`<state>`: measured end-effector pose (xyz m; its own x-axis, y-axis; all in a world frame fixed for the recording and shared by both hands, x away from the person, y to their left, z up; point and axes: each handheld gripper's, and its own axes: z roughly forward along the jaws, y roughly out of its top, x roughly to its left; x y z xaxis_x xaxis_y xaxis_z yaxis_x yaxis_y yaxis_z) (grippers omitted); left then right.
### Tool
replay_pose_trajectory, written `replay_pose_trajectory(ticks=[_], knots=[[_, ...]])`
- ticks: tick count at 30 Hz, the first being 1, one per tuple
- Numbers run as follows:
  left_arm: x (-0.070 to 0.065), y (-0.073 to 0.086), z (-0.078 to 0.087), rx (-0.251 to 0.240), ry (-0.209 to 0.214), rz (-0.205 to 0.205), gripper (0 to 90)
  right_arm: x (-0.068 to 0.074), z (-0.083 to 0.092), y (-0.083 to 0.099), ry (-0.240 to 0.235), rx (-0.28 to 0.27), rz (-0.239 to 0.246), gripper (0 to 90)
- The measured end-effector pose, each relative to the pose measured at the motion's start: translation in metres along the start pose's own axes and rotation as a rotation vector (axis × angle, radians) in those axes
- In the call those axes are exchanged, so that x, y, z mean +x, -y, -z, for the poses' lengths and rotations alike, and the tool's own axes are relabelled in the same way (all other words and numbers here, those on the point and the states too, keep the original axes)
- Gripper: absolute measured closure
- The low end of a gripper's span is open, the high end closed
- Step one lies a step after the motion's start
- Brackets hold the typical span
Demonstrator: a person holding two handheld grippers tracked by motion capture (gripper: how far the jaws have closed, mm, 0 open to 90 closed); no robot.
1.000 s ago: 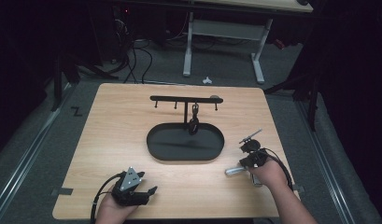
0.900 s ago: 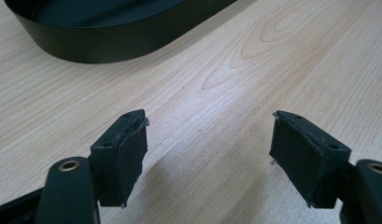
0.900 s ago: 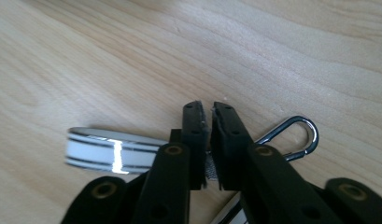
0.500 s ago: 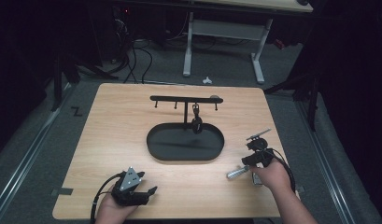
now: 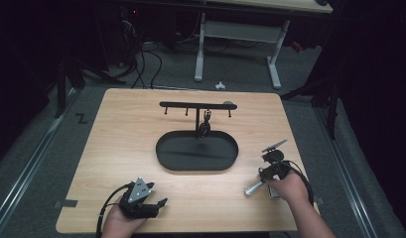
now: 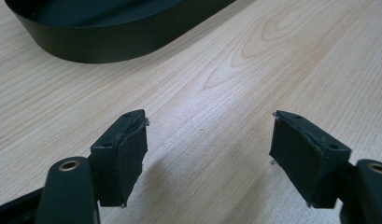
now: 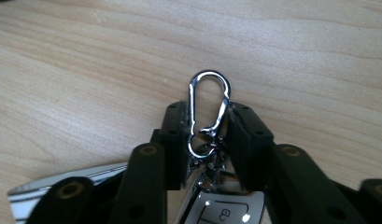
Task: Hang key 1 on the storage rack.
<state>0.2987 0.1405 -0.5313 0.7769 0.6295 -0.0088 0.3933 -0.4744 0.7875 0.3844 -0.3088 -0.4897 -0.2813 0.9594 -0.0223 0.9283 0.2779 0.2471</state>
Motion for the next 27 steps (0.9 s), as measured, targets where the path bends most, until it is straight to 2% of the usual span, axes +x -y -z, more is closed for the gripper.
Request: replay_pose_trajectory(ticks=[3,5,7,11,18,19,22,27], knots=[[-0.0005,0.0,-0.0007,0.001,-0.001,-0.001,27.4,0.0033,0.0,-0.0001,0.002,-0.007,0.031,71.6],[-0.0005,0.0002,-0.0009,0.001,0.0,0.0,27.4,0.006,0.0026,-0.0009,0.016,-0.022,0.05,82.5],[-0.0004,0.0002,-0.001,0.003,0.0,0.0,27.4,0.0061,0.0037,-0.0031,0.017,-0.024,0.053,84.1],[-0.0004,0.0003,-0.0007,0.002,0.0,-0.001,27.4,0.0049,0.0035,-0.0044,0.019,-0.015,0.061,84.0],[0.0003,0.0002,0.0001,-0.005,0.0,0.004,27.4,0.0061,-0.0003,-0.0038,0.021,0.0,0.059,78.9],[0.0002,0.0001,0.0002,-0.005,0.0,0.004,27.5,0.0059,-0.0001,-0.0039,0.015,0.007,0.062,74.0],[0.0002,-0.0001,0.0003,-0.003,0.002,0.002,27.4,0.0064,-0.0001,-0.0043,0.011,0.015,0.064,73.9],[-0.0005,-0.0004,0.0004,-0.002,0.002,-0.002,27.4,0.0064,-0.0001,-0.0078,0.034,0.044,0.058,75.2]])
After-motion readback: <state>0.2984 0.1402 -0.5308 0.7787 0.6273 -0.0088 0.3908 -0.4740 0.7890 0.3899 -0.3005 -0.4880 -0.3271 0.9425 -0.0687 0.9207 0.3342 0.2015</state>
